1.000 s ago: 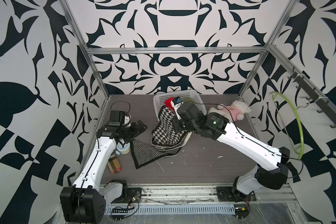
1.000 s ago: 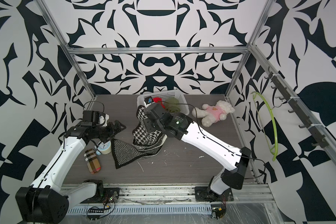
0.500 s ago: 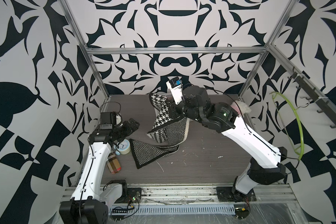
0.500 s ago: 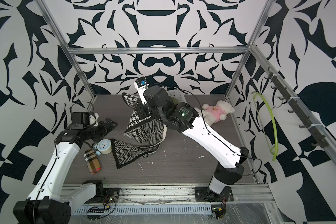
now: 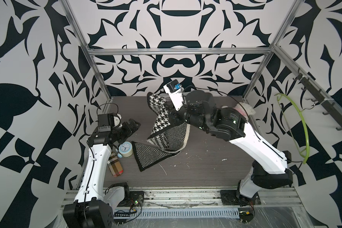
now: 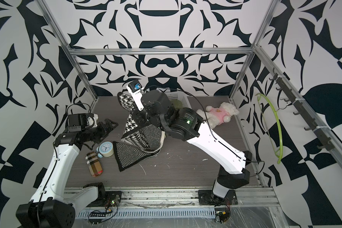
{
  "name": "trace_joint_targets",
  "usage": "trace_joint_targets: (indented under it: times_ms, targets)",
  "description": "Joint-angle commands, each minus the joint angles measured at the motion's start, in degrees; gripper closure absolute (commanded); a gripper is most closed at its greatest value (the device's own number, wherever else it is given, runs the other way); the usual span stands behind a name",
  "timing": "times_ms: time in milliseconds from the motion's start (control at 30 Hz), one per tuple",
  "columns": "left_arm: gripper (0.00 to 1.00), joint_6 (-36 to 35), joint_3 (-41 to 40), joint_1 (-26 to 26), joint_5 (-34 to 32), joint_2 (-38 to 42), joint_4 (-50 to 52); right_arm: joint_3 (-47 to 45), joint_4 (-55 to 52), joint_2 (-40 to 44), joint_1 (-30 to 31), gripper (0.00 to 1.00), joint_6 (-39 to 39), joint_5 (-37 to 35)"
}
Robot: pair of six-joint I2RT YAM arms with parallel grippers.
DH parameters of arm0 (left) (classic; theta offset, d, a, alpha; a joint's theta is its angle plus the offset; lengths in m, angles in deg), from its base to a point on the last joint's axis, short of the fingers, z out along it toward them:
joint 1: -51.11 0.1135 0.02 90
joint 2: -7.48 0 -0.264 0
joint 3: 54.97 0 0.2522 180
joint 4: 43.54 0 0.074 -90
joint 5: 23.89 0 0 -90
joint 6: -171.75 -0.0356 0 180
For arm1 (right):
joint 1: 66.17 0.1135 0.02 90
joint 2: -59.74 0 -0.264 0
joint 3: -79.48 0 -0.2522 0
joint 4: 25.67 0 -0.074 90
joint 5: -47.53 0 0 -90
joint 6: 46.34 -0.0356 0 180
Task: Roll up the scarf and place it into the basket
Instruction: Flatten out the scarf at the center of the board.
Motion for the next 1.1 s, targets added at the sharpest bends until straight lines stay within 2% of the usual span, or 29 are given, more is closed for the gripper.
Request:
trace_joint_targets:
  times_ms: [0, 67, 133, 167, 267, 300, 333, 367, 400, 433, 467, 533, 633, 667, 733, 800, 833, 900, 967, 1067]
  targets:
    - [0.01, 0.37, -1.32, 0.16, 1.88, 0.08, -1.20, 3.61, 4.33, 8.33, 0.18, 1.00, 5.67, -6.68]
    - [0.01, 0.60, -1.33, 0.13, 1.76, 0.21, -1.31, -2.76, 7.28, 14.10, 0.21, 1.00, 6.78, -14.10]
    - [0.01, 0.60, -1.56, 0.04, 1.75, 0.27, -1.45, -13.01, 10.69, 21.44, 0.17, 1.00, 6.36, -26.13]
    - [0.01, 0.67, -1.73, 0.01, 1.63, 0.21, -1.69, -16.80, 8.10, 24.32, 0.16, 1.00, 3.62, -33.45]
    - [0.01, 0.47, -2.00, -0.13, 1.72, -0.29, -1.72, -25.94, -9.09, 30.41, -1.25, 0.99, -12.59, -52.74]
    - [0.01, 0.50, -2.04, -0.30, 1.55, -0.48, -1.81, -28.30, -19.21, 32.05, -3.19, 0.89, -22.50, -54.74]
    - [0.01, 0.43, -2.13, -0.52, 1.50, -0.80, -1.94, -30.39, -31.39, 33.84, -6.97, 0.73, -35.58, -53.37]
    - [0.01, 0.40, -2.13, -0.89, 1.35, -1.21, -2.11, -33.47, -37.62, 35.75, -11.44, 0.57, -42.69, -50.65]
    - [0.01, 0.40, -2.04, -1.28, 1.08, -1.66, -2.24, -36.30, -39.81, 36.98, -15.63, 0.36, -44.31, -48.06]
    - [0.01, 0.41, -1.88, -1.84, 0.84, -2.28, -2.35, -38.52, -41.41, 38.15, -21.16, 0.22, -45.25, -44.21]
    - [0.01, 0.32, -1.62, -2.62, 0.57, -3.01, -2.47, -40.38, -41.45, 38.91, -25.63, 0.18, -44.16, -40.96]
    - [0.01, 0.05, -0.78, -4.64, 0.05, -4.30, -2.50, -42.03, -41.73, 38.91, -28.73, 0.11, -42.87, -39.16]
    - [0.01, -0.60, 0.36, -8.66, -0.50, -5.82, -2.50, -44.26, -38.08, 37.70, -28.85, 0.10, -39.32, -35.30]
    - [0.01, -0.97, 0.90, -10.46, -0.83, -6.47, -2.16, -45.33, -34.78, 36.94, -28.85, 0.10, -35.86, -32.25]
    - [0.01, -1.80, 1.88, -13.98, -1.55, -7.56, -1.59, -48.69, -26.65, 35.71, -28.85, 0.14, -27.81, -23.55]
    - [0.01, -3.17, 2.85, -17.48, -1.85, -8.84, -0.63, -53.02, -19.45, 34.29, -28.76, 0.19, -21.42, -9.93]
    - [0.01, -3.89, 3.27, -19.31, -2.24, -9.46, 0.05, -55.41, -17.27, 33.24, -28.48, 0.19, -20.56, -4.41]
    - [0.01, -4.61, 3.58, -22.26, -3.46, -10.54, 1.15, -60.22, -13.62, 30.82, -25.33, 0.20, -21.03, 0.85]
    - [0.01, -3.88, 2.50, -23.97, -4.47, -11.04, 1.32, -64.73, -10.83, 27.15, -19.82, 0.18, -23.29, 0.14]
    - [0.01, -1.91, -0.24, -24.11, -4.08, -10.09, -0.67, -69.59, -5.62, 20.65, -16.03, 0.15, -25.08, 3.24]
